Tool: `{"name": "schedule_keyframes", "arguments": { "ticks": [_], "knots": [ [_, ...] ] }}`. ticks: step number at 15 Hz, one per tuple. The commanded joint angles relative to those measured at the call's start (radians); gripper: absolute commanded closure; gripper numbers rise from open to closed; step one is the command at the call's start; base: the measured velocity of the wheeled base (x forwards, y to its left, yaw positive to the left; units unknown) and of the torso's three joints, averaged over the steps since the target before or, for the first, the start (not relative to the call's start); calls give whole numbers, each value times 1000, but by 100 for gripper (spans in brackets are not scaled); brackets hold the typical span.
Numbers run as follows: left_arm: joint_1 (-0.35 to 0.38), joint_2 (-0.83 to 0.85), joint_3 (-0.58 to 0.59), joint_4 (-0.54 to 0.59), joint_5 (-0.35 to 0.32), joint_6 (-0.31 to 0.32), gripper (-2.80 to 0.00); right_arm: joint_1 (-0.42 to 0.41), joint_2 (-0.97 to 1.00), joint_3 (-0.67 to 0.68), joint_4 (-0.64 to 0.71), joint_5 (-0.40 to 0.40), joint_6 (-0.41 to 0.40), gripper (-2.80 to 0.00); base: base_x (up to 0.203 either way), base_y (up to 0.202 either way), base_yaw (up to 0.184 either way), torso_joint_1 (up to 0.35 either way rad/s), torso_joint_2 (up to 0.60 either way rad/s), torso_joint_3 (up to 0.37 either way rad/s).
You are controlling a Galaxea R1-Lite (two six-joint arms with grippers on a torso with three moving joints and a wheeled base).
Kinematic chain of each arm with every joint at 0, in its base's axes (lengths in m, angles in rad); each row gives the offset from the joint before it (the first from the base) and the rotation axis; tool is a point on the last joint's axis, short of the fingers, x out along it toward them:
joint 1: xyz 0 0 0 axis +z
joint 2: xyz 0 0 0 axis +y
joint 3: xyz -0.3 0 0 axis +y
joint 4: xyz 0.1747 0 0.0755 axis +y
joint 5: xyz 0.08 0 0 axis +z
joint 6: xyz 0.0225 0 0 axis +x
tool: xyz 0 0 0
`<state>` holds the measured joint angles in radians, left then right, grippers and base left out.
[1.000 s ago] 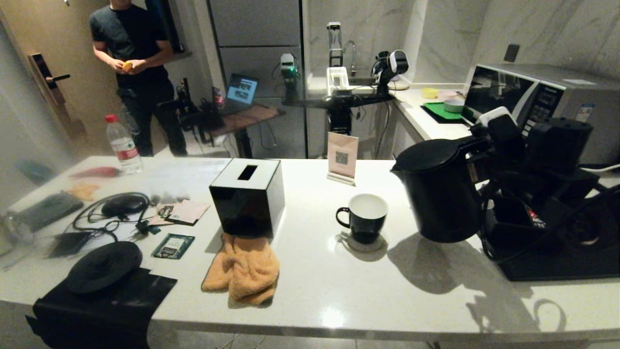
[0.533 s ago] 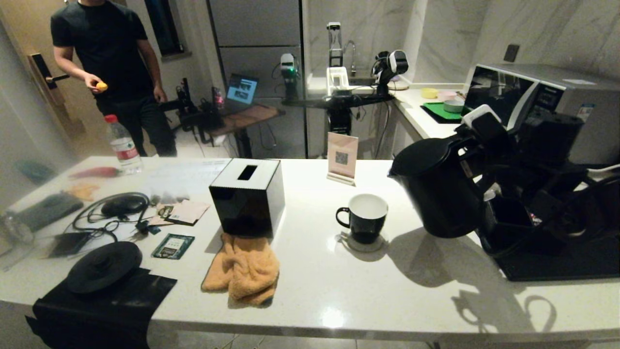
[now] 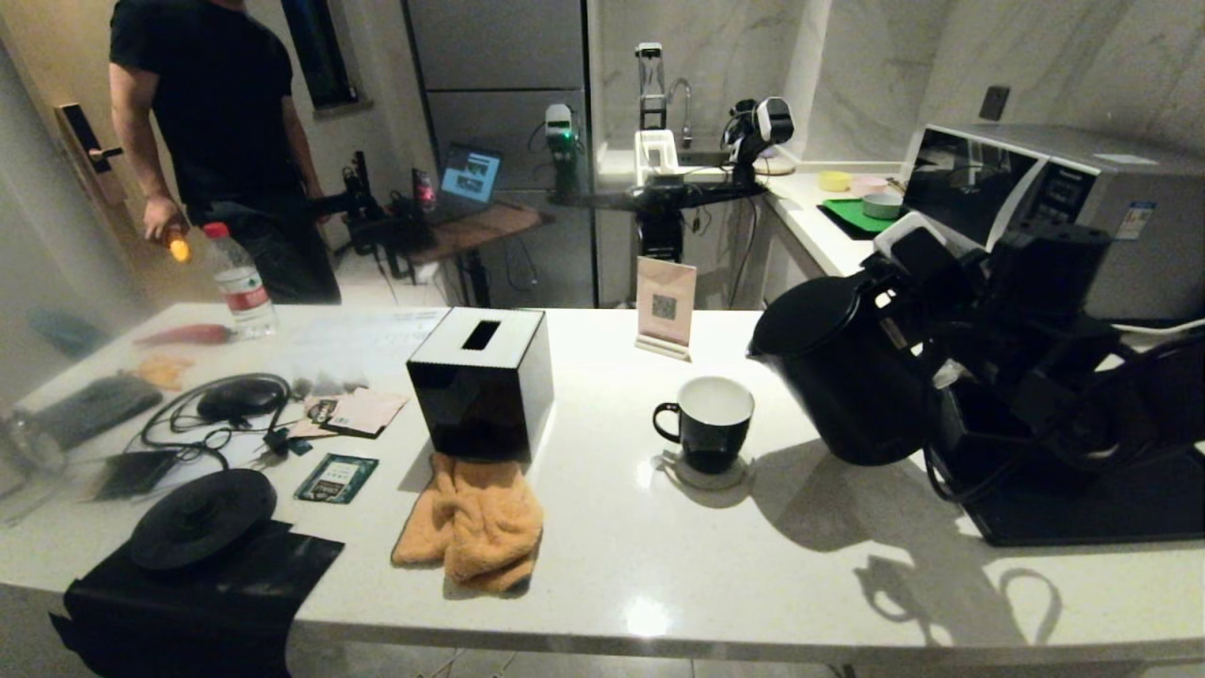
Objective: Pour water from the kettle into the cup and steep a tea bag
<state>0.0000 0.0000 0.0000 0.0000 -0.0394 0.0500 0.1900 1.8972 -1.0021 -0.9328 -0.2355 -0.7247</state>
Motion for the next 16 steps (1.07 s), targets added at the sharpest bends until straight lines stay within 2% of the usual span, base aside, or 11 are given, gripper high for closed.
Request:
{"name": "schedule_keyframes", "arguments": {
  "ticks": [1,8,16],
  "knots": [
    [0,0,0,0,-1,1,0,4,3,-3,-6,-1,-20,0,0,0,0,0,0,0],
    [1,0,0,0,-1,1,0,13,5,-3,-17,4,-121,0,0,0,0,0,0,0],
    [0,0,0,0,-1,1,0,26,13,-4,-20,24,-188,0,0,0,0,0,0,0]
  ]
}}
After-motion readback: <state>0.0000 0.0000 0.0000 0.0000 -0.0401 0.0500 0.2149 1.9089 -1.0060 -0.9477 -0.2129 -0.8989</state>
